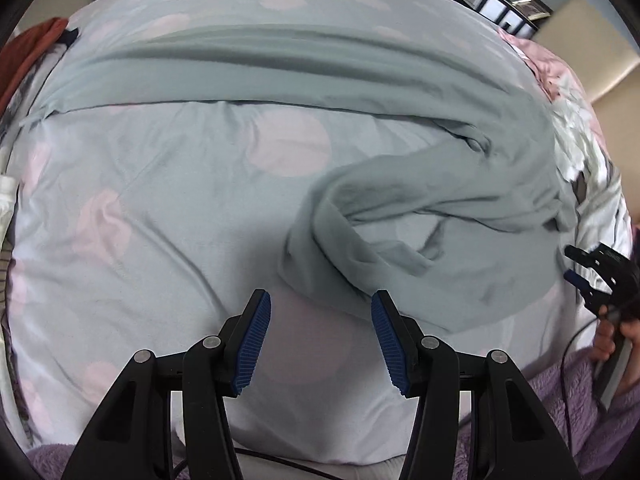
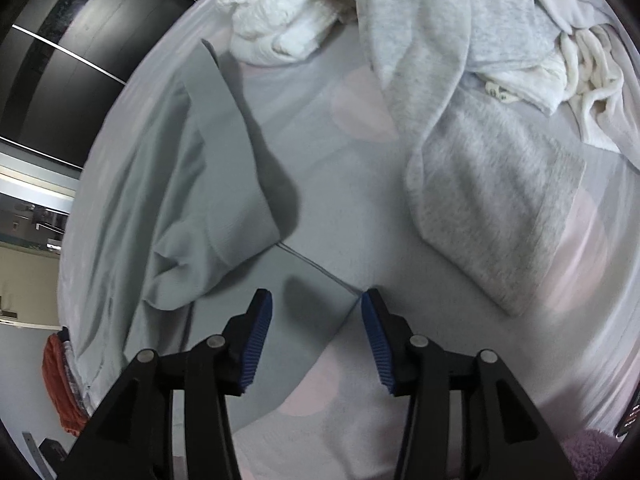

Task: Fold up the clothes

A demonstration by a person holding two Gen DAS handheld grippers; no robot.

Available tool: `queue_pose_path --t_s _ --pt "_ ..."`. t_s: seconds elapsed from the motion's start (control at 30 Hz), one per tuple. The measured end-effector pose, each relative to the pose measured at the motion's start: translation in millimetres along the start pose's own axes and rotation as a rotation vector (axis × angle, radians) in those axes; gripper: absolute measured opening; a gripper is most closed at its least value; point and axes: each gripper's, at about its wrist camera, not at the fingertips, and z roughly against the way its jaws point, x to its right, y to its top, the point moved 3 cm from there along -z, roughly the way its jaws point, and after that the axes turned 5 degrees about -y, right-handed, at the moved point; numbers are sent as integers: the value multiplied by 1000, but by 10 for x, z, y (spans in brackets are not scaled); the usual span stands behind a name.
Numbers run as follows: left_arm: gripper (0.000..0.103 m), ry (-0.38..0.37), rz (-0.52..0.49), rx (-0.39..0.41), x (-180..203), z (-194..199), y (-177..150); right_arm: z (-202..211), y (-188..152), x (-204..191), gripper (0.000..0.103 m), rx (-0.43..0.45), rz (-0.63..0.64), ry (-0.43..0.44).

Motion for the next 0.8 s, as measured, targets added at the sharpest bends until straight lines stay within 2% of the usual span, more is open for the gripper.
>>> queue_pose_path --t_s 0.03,0.1,0.13,0.17,0.2,0.3,0.43,0.7,0.8 --pt "54 -4 4 2 -1 4 -2 -7 -14 -30 43 1 20 -26" --pt "54 -13 27 0 -28 -8 -1 -2 -47 -100 21 8 68 -86" --pt "54 -17 41 -3 -44 -22 -4 2 -79 -136 18 1 88 -77" --pt "54 -21 58 -10 -62 -47 -12 6 -116 -173 7 -10 106 -56" --pt "54 -24 75 -17 -81 -71 -20 1 -166 -220 5 -35 127 -17" --pt "54 -45 101 -22 -95 -73 -42 -2 -372 -442 4 -112 222 79" --pt "54 -60 71 -21 -27 -67 -67 12 -748 -816 2 -170 355 177" --pt "54 -65 30 -31 72 -62 -104 34 -1658 -1491 1 -227 628 305" --pt "54 -71 16 -32 115 -68 -108 51 -1811 -1533 2 -204 718 285"
